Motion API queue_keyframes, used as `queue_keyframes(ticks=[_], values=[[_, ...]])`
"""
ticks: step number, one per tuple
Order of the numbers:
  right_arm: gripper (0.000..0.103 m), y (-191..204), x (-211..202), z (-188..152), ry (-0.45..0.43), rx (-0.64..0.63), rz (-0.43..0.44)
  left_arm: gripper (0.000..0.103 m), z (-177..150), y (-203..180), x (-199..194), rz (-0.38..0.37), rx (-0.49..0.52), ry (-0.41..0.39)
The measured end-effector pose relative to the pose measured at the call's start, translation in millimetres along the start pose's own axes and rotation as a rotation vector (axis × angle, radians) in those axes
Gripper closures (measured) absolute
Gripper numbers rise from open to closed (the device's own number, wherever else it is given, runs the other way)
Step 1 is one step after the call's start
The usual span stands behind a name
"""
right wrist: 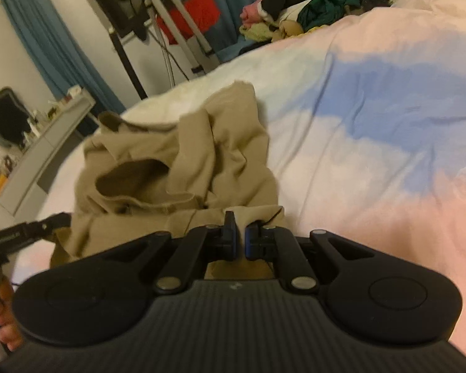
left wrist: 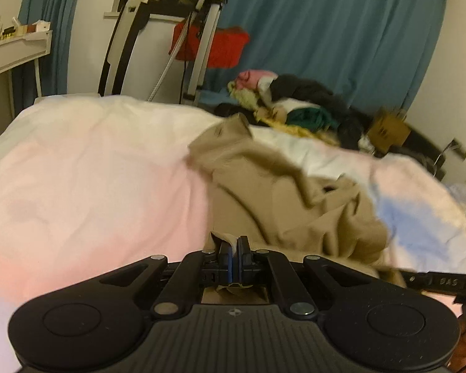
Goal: Fold clothes
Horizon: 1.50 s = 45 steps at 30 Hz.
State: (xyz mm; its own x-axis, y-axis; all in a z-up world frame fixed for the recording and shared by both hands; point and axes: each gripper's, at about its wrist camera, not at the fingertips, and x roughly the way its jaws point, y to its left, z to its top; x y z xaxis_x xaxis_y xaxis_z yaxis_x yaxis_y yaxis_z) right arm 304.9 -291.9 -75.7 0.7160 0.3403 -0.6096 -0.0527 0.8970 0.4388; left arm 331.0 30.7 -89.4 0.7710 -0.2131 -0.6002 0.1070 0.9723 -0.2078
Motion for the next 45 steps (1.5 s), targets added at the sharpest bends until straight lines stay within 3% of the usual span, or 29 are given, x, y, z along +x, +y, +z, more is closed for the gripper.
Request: queue_keyframes(ticks=[3,5,6,7,10,11,14,22,25,33,39,45], values=[[0.093,1,-1,-3,-0.007,-0.019,0.000,0.094,-6,-7,3,0.030,0.041,-0.006],[0.093,7,-10,-2,-0.021,-0.036,-0.011,0.078,-8,-12,-10,0.033,0.068,-0.014],[0.091,11,-16,-3,-0.030,-0.050,-0.021,0.063,-9,-13,-16,0.025,0.066,-0.014],[0.090,15,-22,-4,-0.040,-0.065,-0.031,0.060,-11,-14,-25,0.024,0.055,-0.015],[0.071,30,-48,-14,-0.076,-0.118,-0.073,0.053,-22,-23,-61,0.036,0.074,-0.038],[0.058,33,-57,-17,-0.089,-0.132,-0.082,0.051,-24,-26,-76,0.039,0.084,-0.045],[0.037,46,-87,-27,-0.122,-0.165,-0.079,0.042,-34,-32,-113,0.046,0.070,-0.070],[0.032,72,-160,-67,-0.185,-0.202,-0.050,0.016,-62,-56,-200,0.071,0.125,-0.161],[0.020,77,-176,-86,-0.214,-0.193,-0.050,0.004,-77,-61,-225,0.075,0.128,-0.174],[0.021,93,-187,-110,-0.241,-0.221,-0.051,0.000,-111,-67,-245,0.084,0.175,-0.181],[0.021,94,-177,-115,-0.223,-0.231,-0.074,0.000,-116,-62,-226,0.091,0.151,-0.111],[0.021,80,-155,-119,-0.127,-0.129,-0.094,0.000,-126,-59,-201,0.096,0.136,-0.015]])
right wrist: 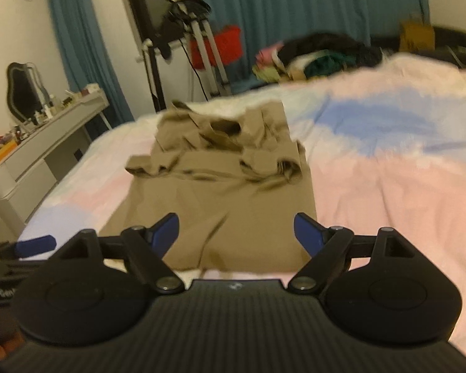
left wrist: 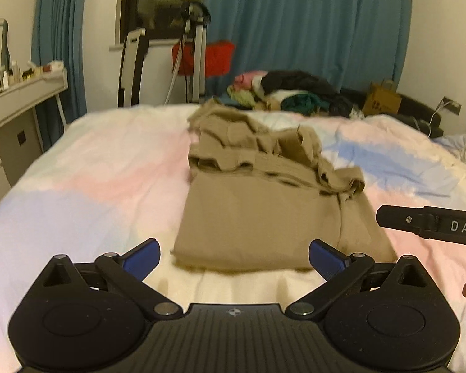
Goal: Fold clothes
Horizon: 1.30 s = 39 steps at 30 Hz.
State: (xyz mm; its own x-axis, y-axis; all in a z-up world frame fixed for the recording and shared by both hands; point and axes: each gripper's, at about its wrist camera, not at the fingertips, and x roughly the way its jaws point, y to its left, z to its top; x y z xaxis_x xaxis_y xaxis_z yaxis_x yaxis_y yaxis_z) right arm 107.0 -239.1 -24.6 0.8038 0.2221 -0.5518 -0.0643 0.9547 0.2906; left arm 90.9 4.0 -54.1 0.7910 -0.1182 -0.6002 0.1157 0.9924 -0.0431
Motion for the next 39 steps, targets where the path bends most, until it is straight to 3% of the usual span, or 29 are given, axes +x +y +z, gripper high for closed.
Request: queue_keyframes(ticks=[7,9,13,17,20,29,34,37,39], values=[[0.021,-34,38,-25,0.197,0.326,0.084,0.000,-7,-2,25,-0.003,-0.015,0.077],[0.021,-40,46,-31,0.219,0.383,0.093,0.000,-8,-1,31,-0.011,-0.031,0.095],[0.025,-36,54,-31,0.199,0.377,0.079,0.001,-10,2,45,-0.029,-0.093,0.131],[0.028,-31,59,-31,0.180,0.348,0.063,0.004,-12,13,65,-0.129,-0.222,0.178],[0.028,-27,61,-29,0.174,0.302,0.048,0.006,-15,17,82,-0.141,-0.284,0.214],[0.028,-27,62,-29,0.173,0.299,0.051,0.004,-20,5,94,-0.096,-0.204,0.207],[0.028,-45,64,-29,0.149,0.446,0.112,0.003,-22,-1,96,-0.081,-0.170,0.203],[0.048,-69,70,-35,0.126,0.644,0.141,0.002,-23,-3,96,-0.076,-0.154,0.201],[0.069,-82,75,-39,0.117,0.758,0.159,0.002,-23,-4,96,-0.073,-0.147,0.199]])
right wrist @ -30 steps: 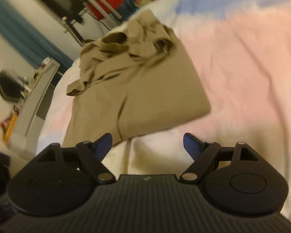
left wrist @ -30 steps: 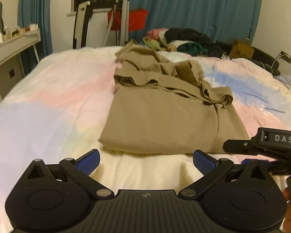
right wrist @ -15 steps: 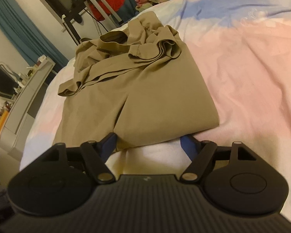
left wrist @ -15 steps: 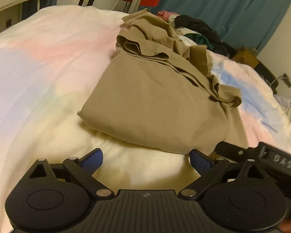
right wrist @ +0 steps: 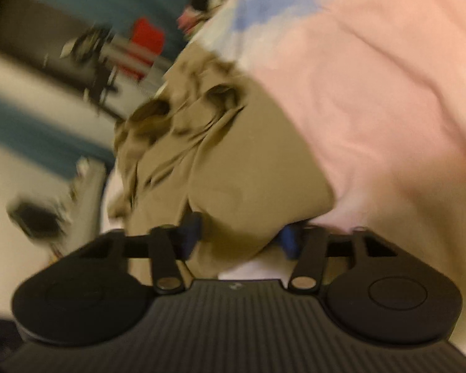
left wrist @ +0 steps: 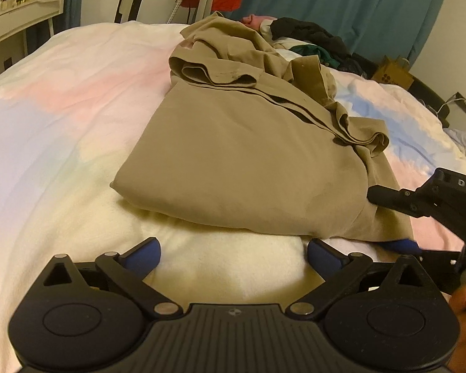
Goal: Fold clothes
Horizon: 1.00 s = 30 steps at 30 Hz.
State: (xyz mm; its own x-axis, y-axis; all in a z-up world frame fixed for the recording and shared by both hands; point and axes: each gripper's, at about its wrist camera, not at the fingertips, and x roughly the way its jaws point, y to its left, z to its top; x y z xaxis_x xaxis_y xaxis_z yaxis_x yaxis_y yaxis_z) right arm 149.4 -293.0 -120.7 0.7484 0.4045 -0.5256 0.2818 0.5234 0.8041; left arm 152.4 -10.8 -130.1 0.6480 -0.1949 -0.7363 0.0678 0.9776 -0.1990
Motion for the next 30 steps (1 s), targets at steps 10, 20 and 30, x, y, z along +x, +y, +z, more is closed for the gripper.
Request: queue_keyframes(ticks=[10,20,30], values=[[0.090,4,-1,2,-0.009,0.012,0.015,0.003,6,1,-9,-0.099,-0.055,-0.018],[0.092,6,-20,8,-0.054,0.063,0.082,0.016,18,36,9,-0.299,-0.363,-0.003],[0.092,8,-21,6,-0.056,0.023,0.063,0.074,19,70,16,-0.289,-0.521,-0.054]])
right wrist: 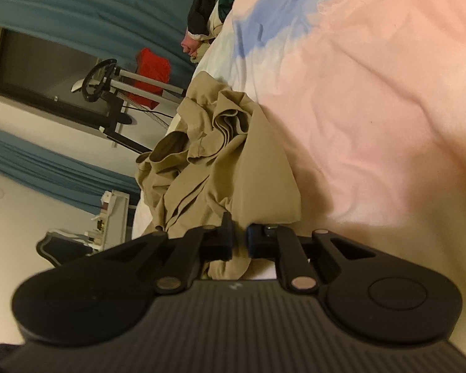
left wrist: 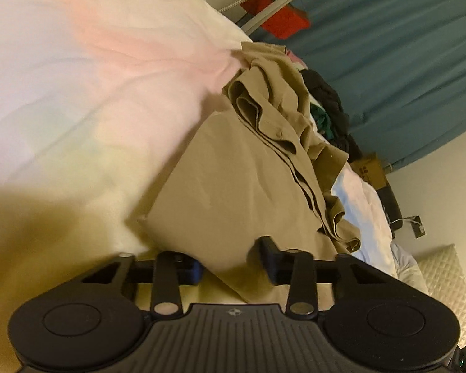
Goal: Fold clothes
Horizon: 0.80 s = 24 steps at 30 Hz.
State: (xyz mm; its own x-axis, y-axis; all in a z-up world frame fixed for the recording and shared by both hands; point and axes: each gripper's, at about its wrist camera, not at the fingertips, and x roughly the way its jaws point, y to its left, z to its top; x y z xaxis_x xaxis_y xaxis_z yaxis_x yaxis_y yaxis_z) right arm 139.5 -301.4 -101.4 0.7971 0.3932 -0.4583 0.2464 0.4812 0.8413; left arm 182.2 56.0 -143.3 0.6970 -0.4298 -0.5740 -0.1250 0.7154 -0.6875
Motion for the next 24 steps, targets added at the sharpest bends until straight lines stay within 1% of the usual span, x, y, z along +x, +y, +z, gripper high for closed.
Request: queue_keyframes(ticks=[1,4,10,12,14,16,18,24], values=[[0.092,1,0,-1,-0.001,-0.012,-0.005,0.083,1,-1,-1,-0.006,0.005,-0.009],[0.092,6,-3,-1,-0.003,-0.033,-0.009,0.094,1,-7,-8,-0.018,0.022,-0.038],[0.093,24,-24,-2,0.014,-0.047,0.015,0.097,3,-28,-53,-0.056,0.057,-0.119],[0.093,33,-40,-3,0.011,-0.064,0.025,0.097,-1,-39,-72,-0.057,0.090,-0.135],[0.093,41,-56,-6,0.012,-0.082,0.032,0.097,-6,-53,-92,-0.042,0.147,-0.141],[0.093,46,-78,-12,0.022,-0.100,0.037,0.097,-17,-63,-116,-0.033,0.174,-0.150],[0.093,49,-103,-20,0.041,-0.104,0.044,0.097,-28,-69,-139,-0.032,0.167,-0.144],[0.093,52,-181,-45,0.059,-0.131,0.072,0.097,-72,-75,-211,-0.065,0.170,-0.116]])
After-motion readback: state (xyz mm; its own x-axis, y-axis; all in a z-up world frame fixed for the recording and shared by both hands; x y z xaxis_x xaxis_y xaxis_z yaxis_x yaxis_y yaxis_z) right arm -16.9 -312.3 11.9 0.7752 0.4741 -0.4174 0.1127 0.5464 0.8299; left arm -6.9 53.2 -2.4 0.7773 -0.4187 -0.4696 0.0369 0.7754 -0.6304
